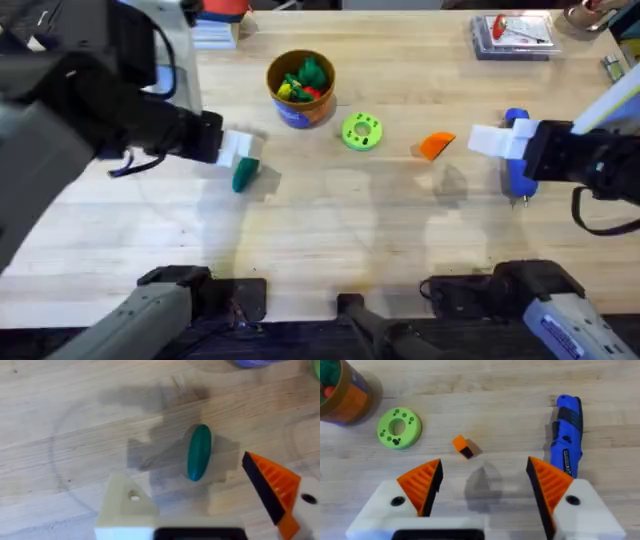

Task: Pick up the gripper from the table and insert it into the empty holder that is missing its gripper. Then pick up a screw, insert it into the mounting hole, and use the screwdriver to tighten it. Finally, clean up the table by picking up the vegetable and placing it into the bucket.

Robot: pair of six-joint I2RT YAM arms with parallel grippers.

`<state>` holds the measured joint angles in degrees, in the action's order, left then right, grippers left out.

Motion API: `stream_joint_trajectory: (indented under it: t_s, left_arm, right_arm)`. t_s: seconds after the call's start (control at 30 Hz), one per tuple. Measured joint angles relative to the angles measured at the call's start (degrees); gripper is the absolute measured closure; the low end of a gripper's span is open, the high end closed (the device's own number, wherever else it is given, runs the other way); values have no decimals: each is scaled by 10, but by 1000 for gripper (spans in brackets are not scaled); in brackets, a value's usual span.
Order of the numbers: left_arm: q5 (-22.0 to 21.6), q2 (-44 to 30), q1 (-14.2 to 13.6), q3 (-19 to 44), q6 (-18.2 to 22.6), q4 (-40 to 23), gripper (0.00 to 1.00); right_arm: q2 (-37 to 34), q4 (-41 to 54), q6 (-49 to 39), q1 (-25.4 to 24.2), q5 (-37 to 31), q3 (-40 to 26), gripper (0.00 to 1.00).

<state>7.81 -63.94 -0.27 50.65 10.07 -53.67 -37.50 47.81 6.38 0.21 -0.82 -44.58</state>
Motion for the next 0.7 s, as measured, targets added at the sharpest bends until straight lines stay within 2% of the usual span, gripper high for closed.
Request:
stream_joint_trajectory:
  t_s: [0.13,0.27,0.33,0.37,0.5,0.53,0.63,0.67,0.7]
  left_arm:
    - [15,-67,-13,0,0,21,8]
    - [23,-118,-42,0,0,25,8]
    - [22,-140,-55,0,0,25,81]
    - [23,-149,-60,0,0,26,186]
    - [23,-163,-77,0,2,29,837]
    - [23,-159,-80,0,5,29,955]
    - [23,-133,-88,0,15,23,991]
    - [22,-118,-92,0,21,19,894]
    - [23,-99,-97,0,24,14,742]
  right_arm:
    - [0,-3,-7,0,0,0,9]
    - [0,-4,-9,0,0,0,9]
    - [0,-3,-9,0,0,0,9]
    - [0,-3,-9,0,0,0,9]
    - [0,-3,-11,0,0,0,7]
    - [0,-3,-11,0,0,0,8]
    - [0,-3,-11,0,0,0,7]
    - [0,-3,-11,0,0,0,7]
    - [0,-3,-11,0,0,0,7]
